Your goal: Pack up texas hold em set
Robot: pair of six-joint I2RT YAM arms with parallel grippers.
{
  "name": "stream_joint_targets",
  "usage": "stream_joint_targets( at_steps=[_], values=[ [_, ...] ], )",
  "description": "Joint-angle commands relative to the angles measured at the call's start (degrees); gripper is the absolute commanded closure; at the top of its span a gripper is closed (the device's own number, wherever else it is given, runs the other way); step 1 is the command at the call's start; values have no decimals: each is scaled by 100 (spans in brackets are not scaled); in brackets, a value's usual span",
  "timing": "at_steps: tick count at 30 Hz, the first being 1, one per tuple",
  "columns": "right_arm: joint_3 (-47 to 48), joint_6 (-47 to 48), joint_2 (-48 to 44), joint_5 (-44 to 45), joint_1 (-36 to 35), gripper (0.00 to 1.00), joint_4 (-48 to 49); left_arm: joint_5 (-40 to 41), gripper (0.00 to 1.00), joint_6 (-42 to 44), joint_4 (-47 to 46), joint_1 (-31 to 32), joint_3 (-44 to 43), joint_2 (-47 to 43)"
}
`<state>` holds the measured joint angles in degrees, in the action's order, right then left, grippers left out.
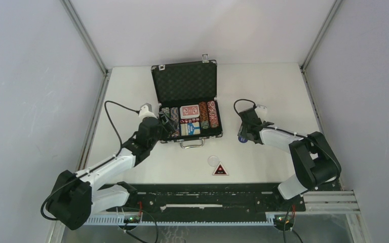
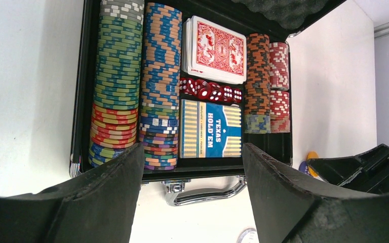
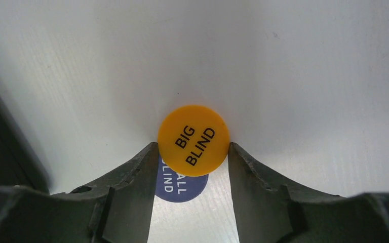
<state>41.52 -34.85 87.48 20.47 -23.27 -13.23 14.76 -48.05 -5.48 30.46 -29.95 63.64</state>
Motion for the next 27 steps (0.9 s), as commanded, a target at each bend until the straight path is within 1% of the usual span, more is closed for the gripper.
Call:
stream_joint_targets(
  at_steps=[1, 8, 14, 21, 27],
  values=[
    [216, -29, 142, 59, 22, 43, -84, -34, 25, -2, -217, -36, 3, 5],
    [306, -25, 211, 133, -36, 46, -210, -35, 25, 4, -209, -32, 1, -9],
    [332, -36, -47, 241, -192, 48, -239, -17, 25, 15, -191, -33, 0, -48],
    [626, 38, -283, 401, -439, 48, -400, -37, 25, 6, -190, -31, 13, -69],
    [1091, 140, -261, 485, -761, 48, -534, -26, 25, 6, -182, -31, 16, -82]
  ],
)
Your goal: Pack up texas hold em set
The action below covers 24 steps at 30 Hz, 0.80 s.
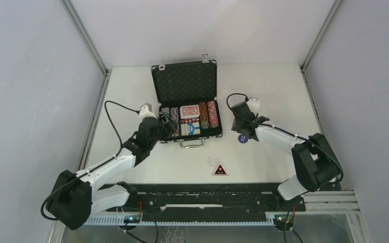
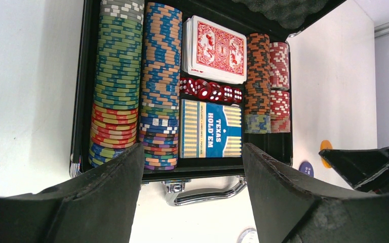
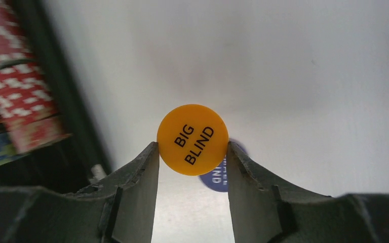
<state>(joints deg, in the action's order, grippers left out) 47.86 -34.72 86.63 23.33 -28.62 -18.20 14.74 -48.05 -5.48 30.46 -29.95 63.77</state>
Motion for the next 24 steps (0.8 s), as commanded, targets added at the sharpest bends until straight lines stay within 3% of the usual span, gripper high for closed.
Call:
stream_joint_targets(
  at_steps=[1, 9, 24],
  values=[
    [564, 138, -129, 212, -289, 48, -66, -25, 25, 3, -182, -31, 15, -93],
    [1672, 334, 425, 253, -916, 48, -180, -11, 25, -2, -182, -35, 24, -127],
    [4092, 723, 2491, -20, -1599, 48, -547, 59, 25, -20, -144, -40, 39, -197]
  ],
)
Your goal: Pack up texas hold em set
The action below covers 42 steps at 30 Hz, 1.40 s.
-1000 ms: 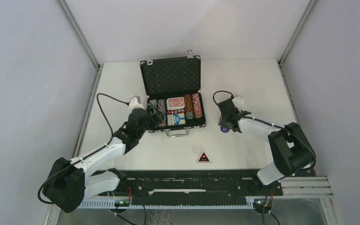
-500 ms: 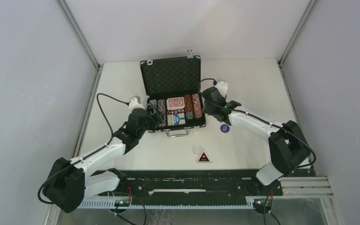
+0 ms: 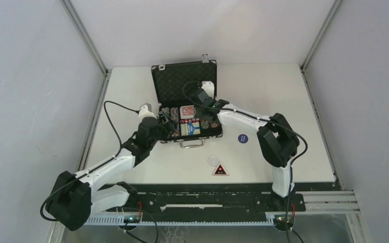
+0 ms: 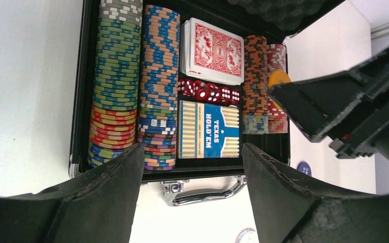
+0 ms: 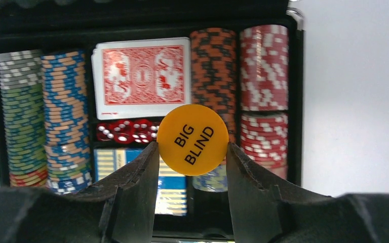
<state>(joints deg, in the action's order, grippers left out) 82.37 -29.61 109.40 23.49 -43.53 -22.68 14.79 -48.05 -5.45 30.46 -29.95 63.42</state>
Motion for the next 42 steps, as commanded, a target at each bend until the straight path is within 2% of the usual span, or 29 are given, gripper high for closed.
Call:
stream_joint_targets(
  at_steps=[1, 12, 13, 17, 21, 25, 34, 42],
  values=[
    [781, 221, 317, -70, -119, 48, -149, 47, 25, -26, -149, -37, 42, -152],
    [1605, 301, 1025, -216, -79, 44, -379, 13, 25, -21, -163, -33, 51, -163],
    [1635, 310, 1044, -264, -52, 41, -357, 14, 25, -13, -165, -34, 48, -162],
    [1738, 431, 1071, -595, 55, 19, -335, 16, 25, 24, -167, -36, 38, -141],
    [1620, 482, 877, -539, 150, 13, -411, 16, 25, 42, -175, -31, 33, -123],
    [804, 389, 208, -397, 319, 13, -161, 13, 25, 42, -175, -32, 23, -86],
    [-1772, -83, -1519, -206, 1072, 15, 370, -31, 26, 16, -201, -38, -3, 35],
    [-2865, -427, -2102, 147, 1214, 15, 255, -98, 26, -61, -243, -40, 12, 57]
  ],
)
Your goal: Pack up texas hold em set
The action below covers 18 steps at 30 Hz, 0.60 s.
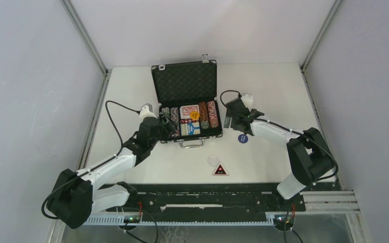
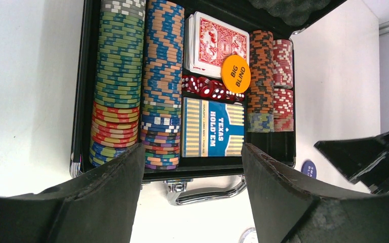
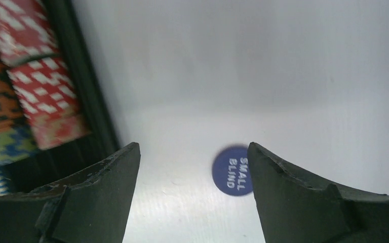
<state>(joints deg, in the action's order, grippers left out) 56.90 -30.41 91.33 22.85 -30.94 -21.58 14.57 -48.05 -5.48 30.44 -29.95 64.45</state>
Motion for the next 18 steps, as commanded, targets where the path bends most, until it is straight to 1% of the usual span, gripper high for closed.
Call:
stream_joint_targets(
  at_steps=[1, 4, 14, 18],
  values=[
    [-410, -427, -322, 231, -44, 15, 138, -89, 26, -64, -251, -38, 19, -60],
    [-672, -629, -377, 350, -39, 15, 142, -121, 26, -7, -288, -30, 25, -59],
    [-1170, -920, -363, 205, 0, 16, 288, -230, 27, -7, -362, -30, 15, 64],
    [-1244, -940, -343, 145, 9, 19, 365, -243, 27, -27, -383, -32, 23, 103]
  ],
)
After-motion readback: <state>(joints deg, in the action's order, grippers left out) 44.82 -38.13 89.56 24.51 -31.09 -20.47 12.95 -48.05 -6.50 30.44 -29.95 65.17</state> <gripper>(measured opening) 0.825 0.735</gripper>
